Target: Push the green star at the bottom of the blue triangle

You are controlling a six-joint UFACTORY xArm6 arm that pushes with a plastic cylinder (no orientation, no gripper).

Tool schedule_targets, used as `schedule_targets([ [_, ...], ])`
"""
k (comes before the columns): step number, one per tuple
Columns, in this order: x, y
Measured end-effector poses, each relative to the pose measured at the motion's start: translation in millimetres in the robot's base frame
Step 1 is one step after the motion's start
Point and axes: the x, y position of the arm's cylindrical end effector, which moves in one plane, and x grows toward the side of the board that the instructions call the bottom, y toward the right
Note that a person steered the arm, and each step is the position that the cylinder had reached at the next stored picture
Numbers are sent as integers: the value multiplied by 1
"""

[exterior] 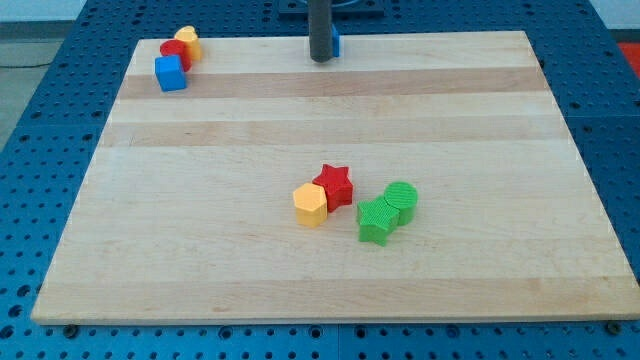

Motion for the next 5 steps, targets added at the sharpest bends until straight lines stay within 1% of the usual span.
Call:
schedule_targets([
  [1, 14, -23],
  [2, 56, -25],
  [3, 103, 5],
  [4, 150, 54],
  [5, 212, 105],
])
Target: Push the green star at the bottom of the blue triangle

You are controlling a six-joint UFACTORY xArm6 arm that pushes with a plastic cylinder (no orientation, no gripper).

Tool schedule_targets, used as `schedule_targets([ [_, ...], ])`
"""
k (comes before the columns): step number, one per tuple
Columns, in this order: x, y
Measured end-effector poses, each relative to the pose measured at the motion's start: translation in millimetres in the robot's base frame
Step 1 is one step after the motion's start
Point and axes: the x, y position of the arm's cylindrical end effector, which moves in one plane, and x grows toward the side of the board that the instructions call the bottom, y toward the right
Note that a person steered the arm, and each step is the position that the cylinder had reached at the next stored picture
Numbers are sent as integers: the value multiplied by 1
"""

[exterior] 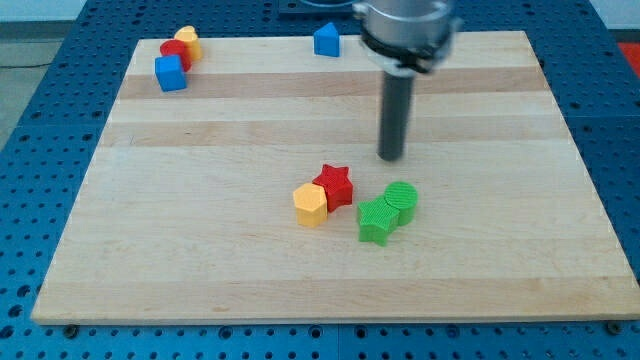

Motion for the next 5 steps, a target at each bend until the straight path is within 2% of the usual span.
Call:
schedule_targets([
  [1, 69, 40],
  [2, 123, 25],
  [3, 128, -12],
  [5, 78, -35],
])
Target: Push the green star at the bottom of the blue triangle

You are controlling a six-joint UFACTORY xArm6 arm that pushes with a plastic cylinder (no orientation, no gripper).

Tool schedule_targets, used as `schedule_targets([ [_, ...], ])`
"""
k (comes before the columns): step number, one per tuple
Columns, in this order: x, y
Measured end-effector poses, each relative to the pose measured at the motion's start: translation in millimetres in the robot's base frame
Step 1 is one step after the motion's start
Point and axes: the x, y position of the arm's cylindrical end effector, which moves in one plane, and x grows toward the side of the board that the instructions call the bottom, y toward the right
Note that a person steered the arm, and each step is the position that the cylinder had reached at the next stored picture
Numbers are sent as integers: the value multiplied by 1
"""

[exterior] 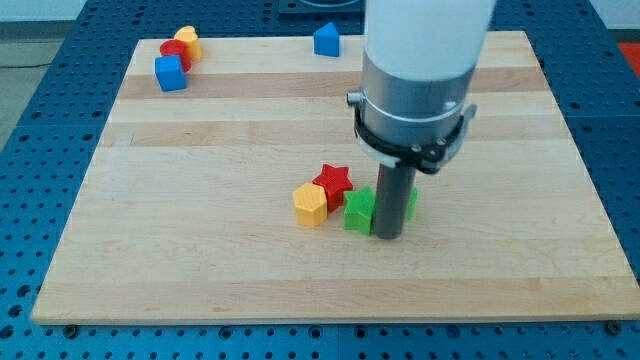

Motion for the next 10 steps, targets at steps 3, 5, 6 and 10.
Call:
schedule_targets([
  [3, -15, -35],
  [5, -15, -80],
  [6, -33, -97],
  [10, -107, -130],
])
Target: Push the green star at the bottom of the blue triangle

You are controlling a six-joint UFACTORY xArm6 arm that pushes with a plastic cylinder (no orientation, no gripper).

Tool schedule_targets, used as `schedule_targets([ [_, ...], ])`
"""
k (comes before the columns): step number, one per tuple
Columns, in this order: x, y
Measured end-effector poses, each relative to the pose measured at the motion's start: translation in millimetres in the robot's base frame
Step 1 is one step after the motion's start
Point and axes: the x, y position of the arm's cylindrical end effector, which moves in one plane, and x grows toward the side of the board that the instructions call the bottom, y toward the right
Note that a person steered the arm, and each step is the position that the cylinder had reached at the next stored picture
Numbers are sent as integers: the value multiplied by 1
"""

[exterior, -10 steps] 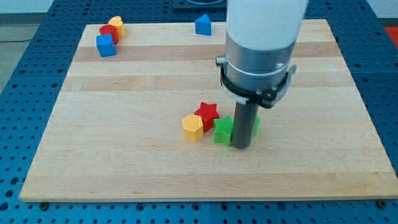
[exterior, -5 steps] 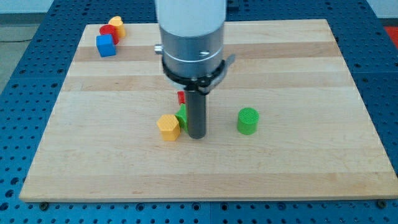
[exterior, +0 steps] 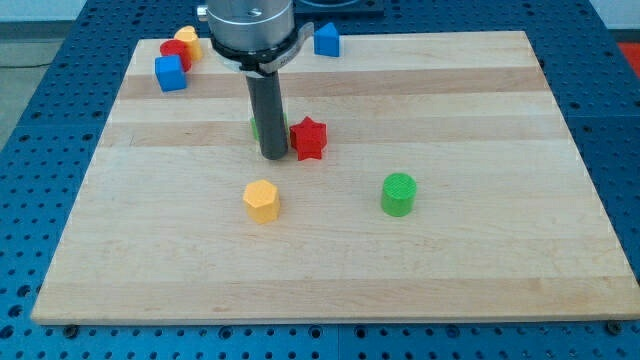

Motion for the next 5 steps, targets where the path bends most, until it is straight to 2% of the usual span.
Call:
schedule_targets([
  [2, -10, -20],
  [5, -87, -19],
])
